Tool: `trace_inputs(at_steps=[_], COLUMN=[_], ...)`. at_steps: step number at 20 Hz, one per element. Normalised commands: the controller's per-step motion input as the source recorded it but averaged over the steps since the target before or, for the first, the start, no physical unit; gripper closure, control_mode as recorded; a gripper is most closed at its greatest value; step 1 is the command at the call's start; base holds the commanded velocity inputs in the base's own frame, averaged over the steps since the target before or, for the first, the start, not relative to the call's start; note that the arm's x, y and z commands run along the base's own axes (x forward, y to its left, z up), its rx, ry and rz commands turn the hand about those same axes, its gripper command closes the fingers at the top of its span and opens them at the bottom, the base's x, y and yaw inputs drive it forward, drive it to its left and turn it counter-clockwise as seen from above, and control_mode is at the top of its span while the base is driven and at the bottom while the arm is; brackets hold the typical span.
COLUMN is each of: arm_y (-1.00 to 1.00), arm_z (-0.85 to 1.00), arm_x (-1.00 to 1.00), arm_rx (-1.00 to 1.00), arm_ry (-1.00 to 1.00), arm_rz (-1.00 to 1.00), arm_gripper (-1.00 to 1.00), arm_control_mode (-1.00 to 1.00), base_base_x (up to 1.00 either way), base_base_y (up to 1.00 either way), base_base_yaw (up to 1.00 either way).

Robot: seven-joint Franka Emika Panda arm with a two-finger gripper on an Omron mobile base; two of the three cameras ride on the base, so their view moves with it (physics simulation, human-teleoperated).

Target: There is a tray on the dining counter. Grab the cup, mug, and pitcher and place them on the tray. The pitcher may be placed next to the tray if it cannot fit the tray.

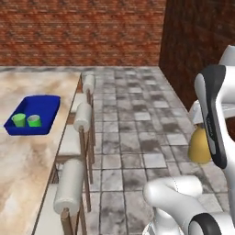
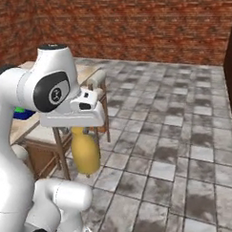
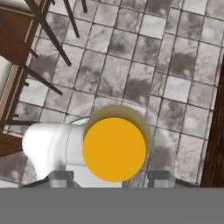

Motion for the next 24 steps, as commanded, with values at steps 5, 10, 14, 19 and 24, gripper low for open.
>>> trace_inputs(at_steps=[5,10,14,19,24], arm_y=[0.00,0.00,0.00,0.00,0.00], arm_z=[0.00,0.00,0.00,0.00,0.00], arm_x=[0.00,0.00,0.00,0.00,0.00], arm_rx=[0.00,0.00,0.00,0.00,0.00], arm_ry=[0.00,0.00,0.00,0.00,0.00], arm_rz=[0.00,0.00,0.00,0.00,0.00], arm_gripper=[1.00,1.00,1.00,1.00,1.00], arm_control_mode=[1.00,1.00,1.00,1.00,1.00], base_base_x=[1.00,0.89,0.58,0.55,0.52], base_base_y=[-0.57,-0.49,-0.33,-0.36,-0.48], base_base_yaw=[0.25,0.17,0.13,0.17,0.26])
